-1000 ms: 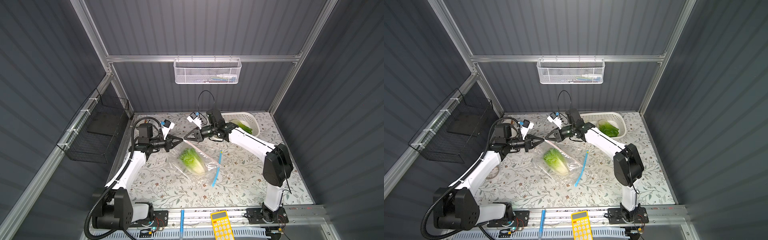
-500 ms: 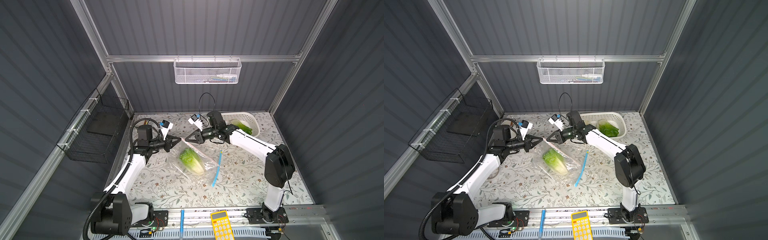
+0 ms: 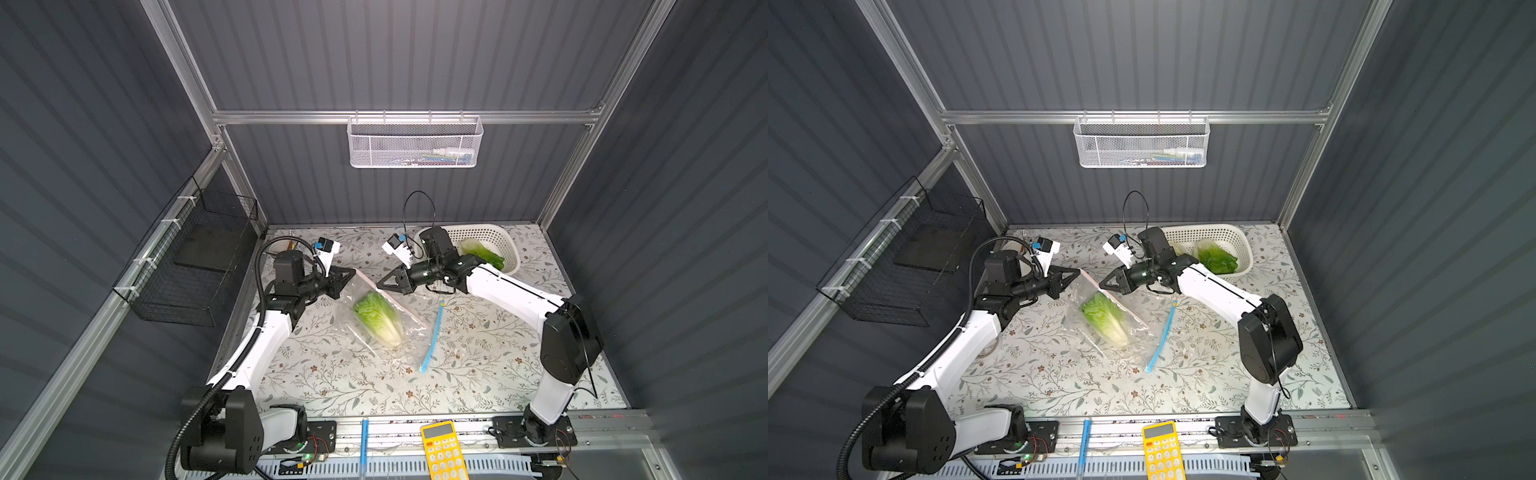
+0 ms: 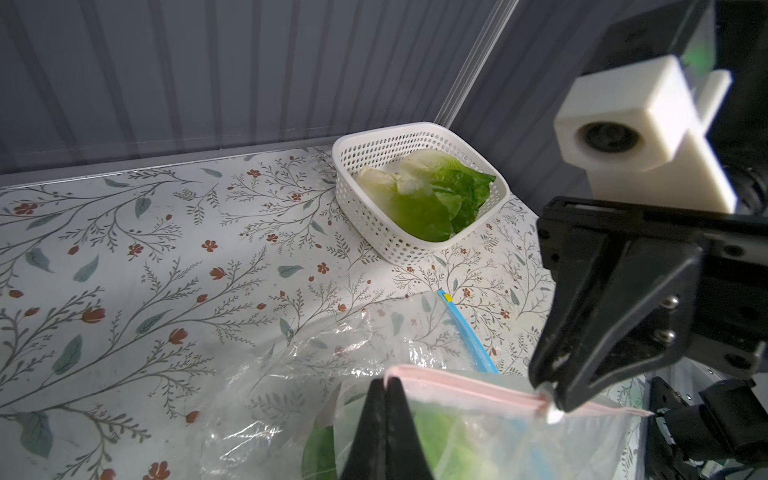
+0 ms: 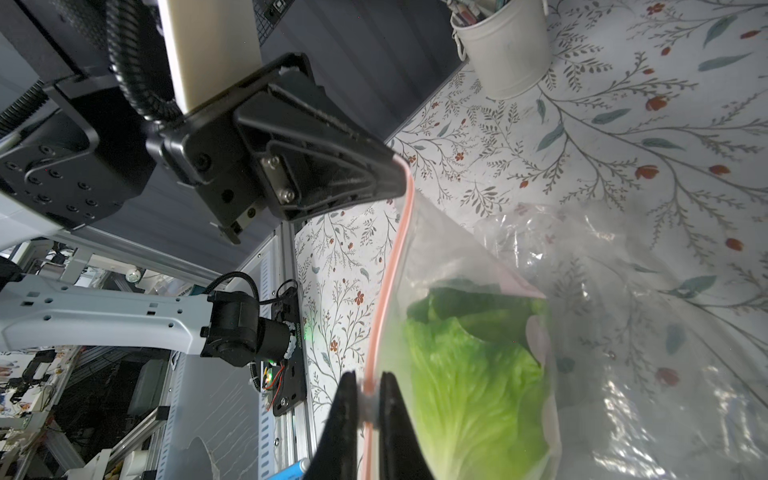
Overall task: Open the zip-top bag and take out the chinese cabbages
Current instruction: Unzip the zipper on the zipper food storage bag.
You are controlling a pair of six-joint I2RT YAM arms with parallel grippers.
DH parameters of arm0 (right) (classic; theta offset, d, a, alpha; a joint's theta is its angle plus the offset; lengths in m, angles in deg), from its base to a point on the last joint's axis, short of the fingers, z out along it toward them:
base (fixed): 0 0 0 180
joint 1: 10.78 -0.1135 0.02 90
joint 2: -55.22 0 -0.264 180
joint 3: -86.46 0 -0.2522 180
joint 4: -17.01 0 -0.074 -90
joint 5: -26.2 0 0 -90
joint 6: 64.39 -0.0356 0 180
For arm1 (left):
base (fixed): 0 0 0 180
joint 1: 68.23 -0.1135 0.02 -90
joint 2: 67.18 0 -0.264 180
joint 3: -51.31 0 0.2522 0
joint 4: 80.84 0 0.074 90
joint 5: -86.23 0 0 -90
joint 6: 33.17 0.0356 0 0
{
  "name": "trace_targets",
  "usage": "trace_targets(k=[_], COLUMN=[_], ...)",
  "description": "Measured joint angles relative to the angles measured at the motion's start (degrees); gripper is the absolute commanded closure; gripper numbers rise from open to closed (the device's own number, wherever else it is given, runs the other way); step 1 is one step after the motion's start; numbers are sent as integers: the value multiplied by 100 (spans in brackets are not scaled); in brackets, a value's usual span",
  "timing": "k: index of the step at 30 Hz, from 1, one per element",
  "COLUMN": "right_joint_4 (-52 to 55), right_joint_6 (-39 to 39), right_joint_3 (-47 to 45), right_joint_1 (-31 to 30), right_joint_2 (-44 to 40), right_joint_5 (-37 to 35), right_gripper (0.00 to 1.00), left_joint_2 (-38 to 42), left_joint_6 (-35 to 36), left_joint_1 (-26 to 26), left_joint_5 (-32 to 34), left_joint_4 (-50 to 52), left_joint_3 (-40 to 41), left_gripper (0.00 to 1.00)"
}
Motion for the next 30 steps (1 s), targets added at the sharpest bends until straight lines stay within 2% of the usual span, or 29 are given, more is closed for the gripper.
trace_targets(k=[17, 30], right_joint_4=[81, 199], right_joint_6=[66, 61], right_joint_3=[-903, -1493], right_joint_1=[0, 31], right_joint_2=[-841, -1565], right_joint_5=[-365, -730], right_gripper=[100, 100], left_joint_2=[28, 28], left_joint_6=[-151, -151], left_joint_1=[2, 2], left_joint_5=[1244, 1681], left_joint_4=[-81, -79], left_joint_3=[20, 20], left_gripper=[100, 100])
